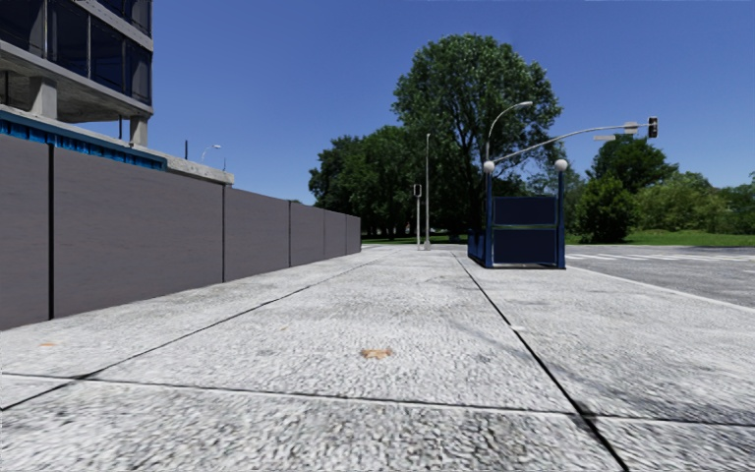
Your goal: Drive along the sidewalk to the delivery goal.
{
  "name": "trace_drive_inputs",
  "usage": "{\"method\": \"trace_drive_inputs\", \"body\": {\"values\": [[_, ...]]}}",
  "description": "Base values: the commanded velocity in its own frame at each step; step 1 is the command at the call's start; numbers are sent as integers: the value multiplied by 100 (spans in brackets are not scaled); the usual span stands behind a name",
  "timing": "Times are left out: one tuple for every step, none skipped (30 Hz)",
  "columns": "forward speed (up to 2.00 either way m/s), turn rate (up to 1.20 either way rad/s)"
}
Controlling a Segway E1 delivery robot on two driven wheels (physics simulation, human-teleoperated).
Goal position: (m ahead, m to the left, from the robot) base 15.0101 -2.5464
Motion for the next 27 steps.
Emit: {"method": "trace_drive_inputs", "body": {"values": [[199,0],[199,0],[199,0],[200,0],[200,0],[200,0],[200,0],[200,0],[200,0],[200,0],[200,0],[200,0],[200,0],[200,0],[200,0],[200,0],[200,0],[200,0],[200,0],[200,0],[200,0],[200,0],[200,0],[200,0],[200,0],[200,0],[200,0]]}}
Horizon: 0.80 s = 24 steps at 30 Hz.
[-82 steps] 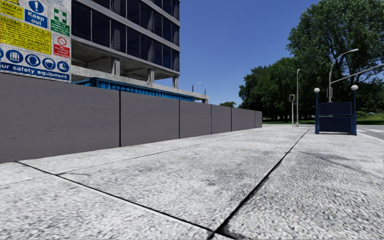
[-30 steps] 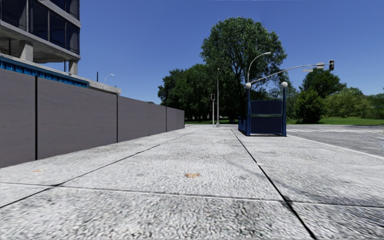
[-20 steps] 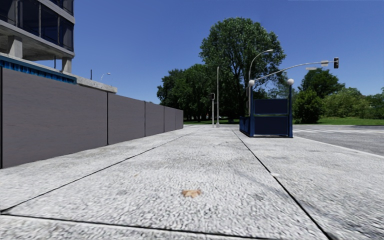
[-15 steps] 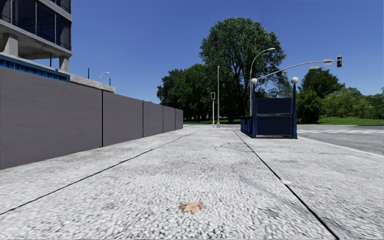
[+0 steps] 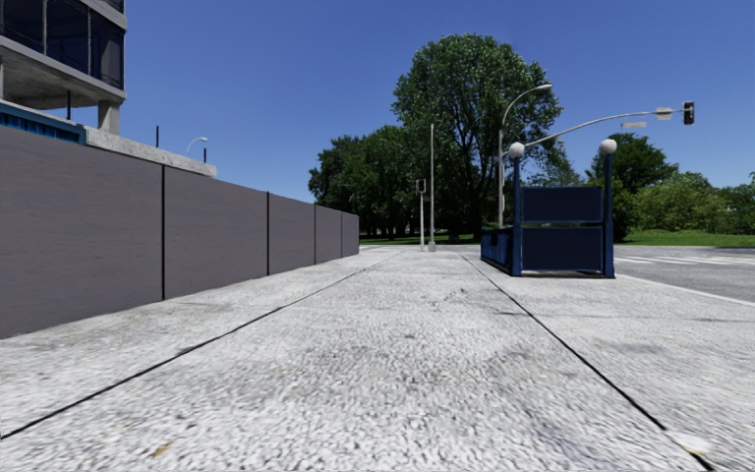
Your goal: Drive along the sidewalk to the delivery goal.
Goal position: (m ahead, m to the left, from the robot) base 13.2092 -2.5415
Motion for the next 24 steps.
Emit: {"method": "trace_drive_inputs", "body": {"values": [[200,0],[200,0],[200,0],[200,0],[200,0],[200,0],[200,0],[200,0],[200,0],[200,0],[200,0],[200,0],[200,0],[200,0],[200,0],[200,0],[200,0],[200,0],[200,0],[200,0],[200,0],[200,0],[200,0],[200,0]]}}
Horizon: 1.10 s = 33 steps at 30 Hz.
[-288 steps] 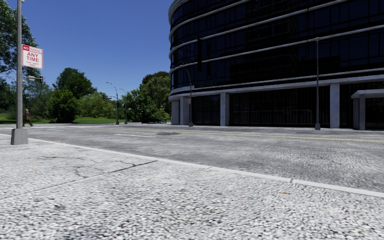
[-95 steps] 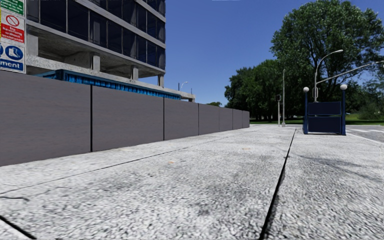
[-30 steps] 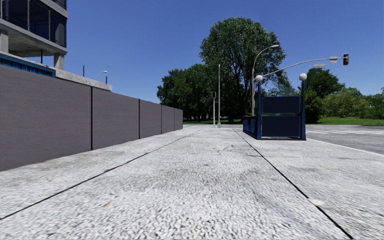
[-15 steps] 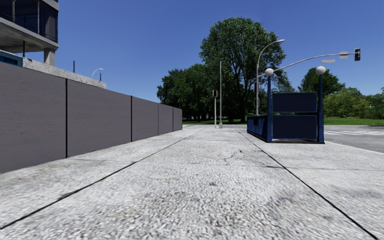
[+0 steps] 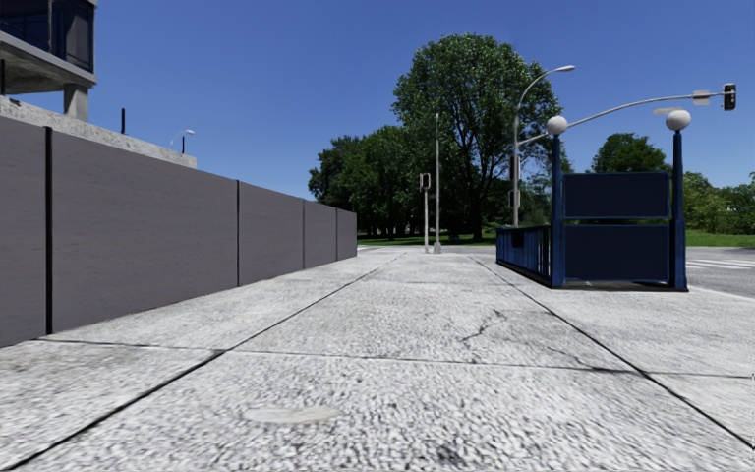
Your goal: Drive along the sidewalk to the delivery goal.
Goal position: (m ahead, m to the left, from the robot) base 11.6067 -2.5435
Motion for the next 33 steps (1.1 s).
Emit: {"method": "trace_drive_inputs", "body": {"values": [[200,0],[200,0],[200,0],[200,0],[200,0],[200,0],[200,0],[200,0],[200,0],[200,0],[200,0],[200,0],[200,0],[200,0],[200,0],[200,0],[200,0],[200,0],[200,0],[200,0],[200,0],[200,0],[200,0],[200,0],[200,0],[200,0],[200,0],[200,0],[200,0],[200,0],[200,0],[200,0],[200,0]]}}
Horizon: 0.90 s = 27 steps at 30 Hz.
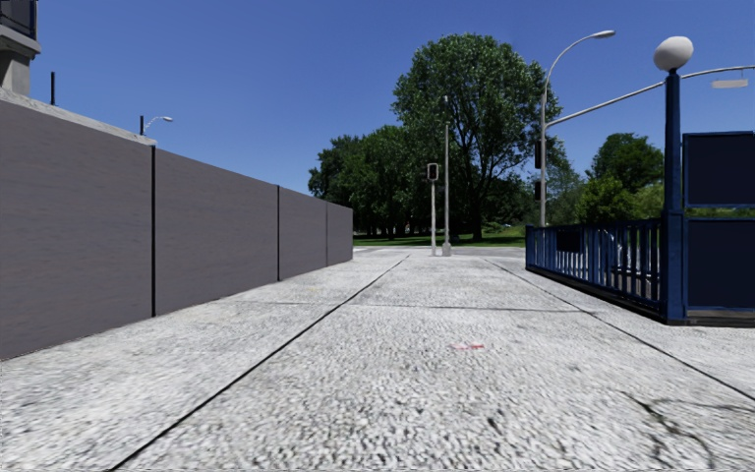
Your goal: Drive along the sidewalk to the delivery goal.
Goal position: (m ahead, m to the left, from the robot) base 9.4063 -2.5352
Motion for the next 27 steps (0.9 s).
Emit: {"method": "trace_drive_inputs", "body": {"values": [[200,0],[200,0],[200,0],[200,0],[200,0],[200,0],[200,0],[200,0],[200,0],[200,0],[200,0],[200,0],[200,0],[200,0],[200,0],[200,0],[200,-13],[200,-24],[200,-28],[200,-28],[200,-32],[200,-39],[200,-39],[200,-46],[200,-48],[200,-49],[200,-49]]}}
